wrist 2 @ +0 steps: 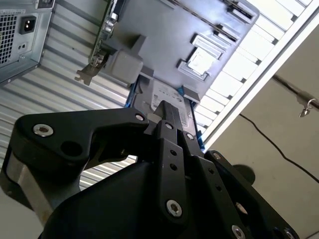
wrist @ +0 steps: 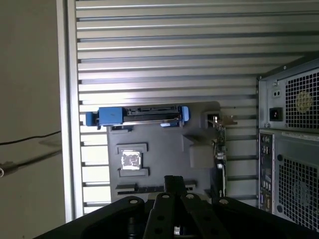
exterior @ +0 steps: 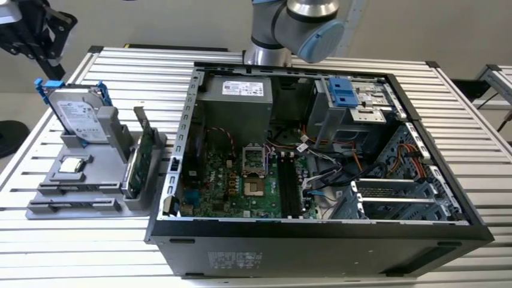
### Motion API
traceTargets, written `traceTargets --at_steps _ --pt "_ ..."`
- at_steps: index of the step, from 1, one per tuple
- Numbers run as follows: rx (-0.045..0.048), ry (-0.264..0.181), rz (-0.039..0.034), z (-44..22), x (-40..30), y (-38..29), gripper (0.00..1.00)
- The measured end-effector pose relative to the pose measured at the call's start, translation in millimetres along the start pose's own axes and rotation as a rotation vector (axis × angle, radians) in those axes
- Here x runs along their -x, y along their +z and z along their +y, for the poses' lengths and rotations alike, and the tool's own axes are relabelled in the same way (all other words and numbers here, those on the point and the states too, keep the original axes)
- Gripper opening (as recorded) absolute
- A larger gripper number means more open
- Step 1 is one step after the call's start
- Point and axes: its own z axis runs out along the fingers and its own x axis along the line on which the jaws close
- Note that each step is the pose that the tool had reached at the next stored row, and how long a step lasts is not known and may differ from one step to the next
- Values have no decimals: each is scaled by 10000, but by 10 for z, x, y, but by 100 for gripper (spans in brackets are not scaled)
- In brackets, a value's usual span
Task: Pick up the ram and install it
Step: 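Reach for the ram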
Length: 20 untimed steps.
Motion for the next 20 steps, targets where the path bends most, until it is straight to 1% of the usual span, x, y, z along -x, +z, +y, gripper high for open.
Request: traceTargets --at_steps 20 --pt "1 -63 3 -3 -56 0 0"
